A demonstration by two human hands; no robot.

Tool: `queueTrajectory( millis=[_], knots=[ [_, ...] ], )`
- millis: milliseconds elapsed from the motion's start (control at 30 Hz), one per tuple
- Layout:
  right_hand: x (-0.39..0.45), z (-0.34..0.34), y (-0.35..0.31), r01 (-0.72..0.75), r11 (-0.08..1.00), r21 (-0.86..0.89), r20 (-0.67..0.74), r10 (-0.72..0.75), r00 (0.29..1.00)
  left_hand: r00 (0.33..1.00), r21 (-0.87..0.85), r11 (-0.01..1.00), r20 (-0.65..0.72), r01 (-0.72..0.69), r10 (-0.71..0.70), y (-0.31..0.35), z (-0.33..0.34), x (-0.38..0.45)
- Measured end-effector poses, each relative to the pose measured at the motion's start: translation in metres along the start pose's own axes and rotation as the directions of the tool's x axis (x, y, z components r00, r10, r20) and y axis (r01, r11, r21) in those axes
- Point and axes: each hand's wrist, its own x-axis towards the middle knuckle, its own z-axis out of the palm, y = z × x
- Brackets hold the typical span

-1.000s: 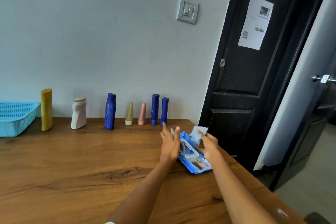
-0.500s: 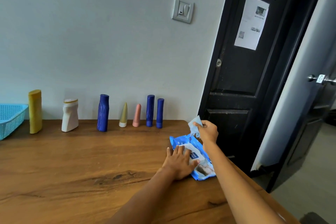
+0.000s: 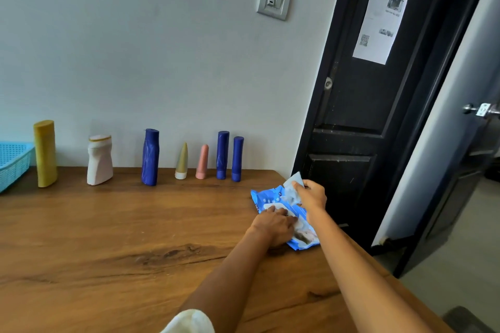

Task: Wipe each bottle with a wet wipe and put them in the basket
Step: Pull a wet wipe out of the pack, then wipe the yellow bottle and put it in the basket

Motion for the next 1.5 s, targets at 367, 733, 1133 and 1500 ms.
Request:
queueTrajectory(
  millis=[367, 733, 1133, 1500],
  knots=[
    [-0.027, 0.006, -0.026, -0.179, 0.898, 0.401, 0.212, 0.100, 0.972, 0.948, -0.815, 0.568, -0.079, 0.117, -0.308, -0.013, -0.011, -0.018],
    [-0.118, 0.053, -0.068, -0.205, 0.893, 0.400, 0.554, -0.057, 0.831, 0.766, -0.916, -0.361, 0.105, -0.173, -0.634, -0.066, -0.046, -0.118],
    [-0.208, 0.112, -0.102, -0.350, 0.892, 0.286, 0.754, 0.016, 0.657, 0.544, -0.969, -0.194, 0.082, -0.152, -0.835, -0.130, -0.035, -0.238],
    [-0.247, 0.192, -0.158, -0.333, 0.843, 0.422, 0.647, -0.023, 0.762, 0.177, -0.943, 0.330, -0.319, 0.039, -0.931, -0.200, -0.054, -0.305]
  ],
)
